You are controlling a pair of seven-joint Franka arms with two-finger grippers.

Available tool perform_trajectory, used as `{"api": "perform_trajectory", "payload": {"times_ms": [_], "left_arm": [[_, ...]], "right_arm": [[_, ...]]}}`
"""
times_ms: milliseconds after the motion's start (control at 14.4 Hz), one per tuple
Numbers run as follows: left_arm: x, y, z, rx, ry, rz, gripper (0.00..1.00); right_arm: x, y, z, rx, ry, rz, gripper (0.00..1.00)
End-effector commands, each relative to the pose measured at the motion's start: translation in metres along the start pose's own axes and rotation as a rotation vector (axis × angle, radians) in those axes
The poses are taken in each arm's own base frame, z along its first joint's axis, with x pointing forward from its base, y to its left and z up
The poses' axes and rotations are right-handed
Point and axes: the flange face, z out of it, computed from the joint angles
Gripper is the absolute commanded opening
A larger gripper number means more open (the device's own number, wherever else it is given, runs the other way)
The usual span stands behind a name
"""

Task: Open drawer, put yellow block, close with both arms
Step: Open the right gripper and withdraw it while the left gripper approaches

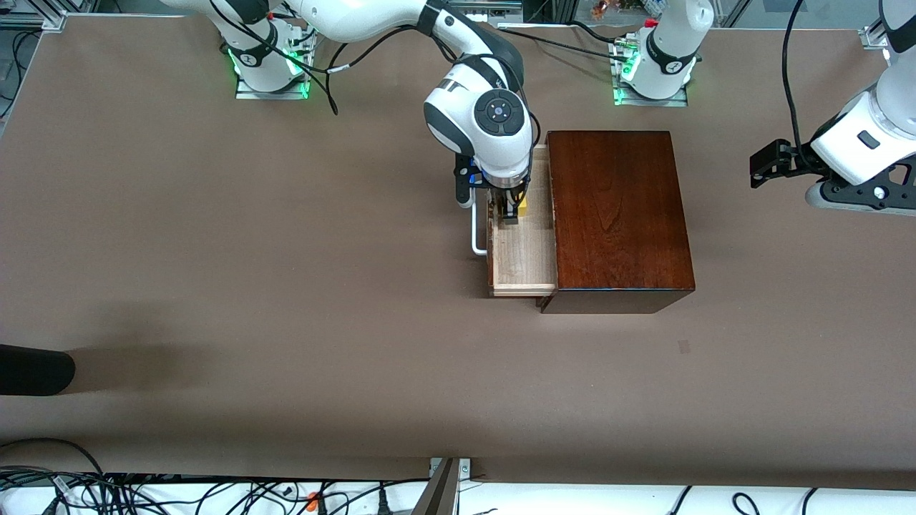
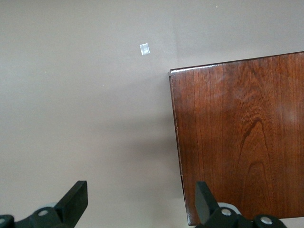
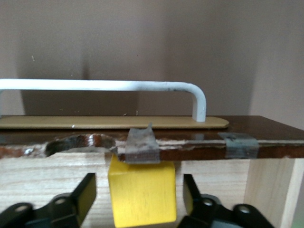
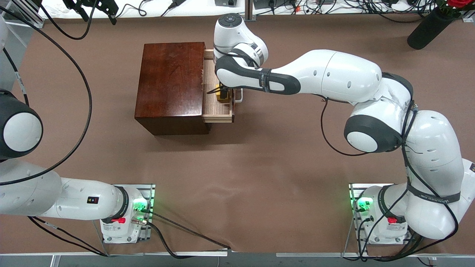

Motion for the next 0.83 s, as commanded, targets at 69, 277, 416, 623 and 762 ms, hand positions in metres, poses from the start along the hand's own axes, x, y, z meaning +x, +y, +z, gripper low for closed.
{"api": "perform_trajectory", "payload": {"times_ms": [69,277,416,623,762], "left_arm": [[-0.002,-0.002,-0.001,-0.007,-0.001,0.011,1.0],[-0.002,-0.001,-0.002,-0.007,0.0,0.011,1.0],[-0.002,0.0,-0.001,-0.007,-0.001,0.013,1.0],[-0.001,0.003,-0.002,-0.009,0.001,0.019,1.0],[-0.001,0.015,-0.001,-0.019,-0.005,0.038,1.0]], "right_arm": [[0.011,-0.012,-0.051,-0.014,0.011,0.026,1.0],[0.042,-0.028,-0.124,-0.02,0.012,-0.059,1.0],[0.084,-0.043,-0.17,-0.055,0.042,-0.251,1.0],[0.15,-0.055,-0.221,-0.162,0.067,-0.595,1.0],[0.198,-0.065,-0.244,-0.195,0.093,-0.74,1.0]]}}
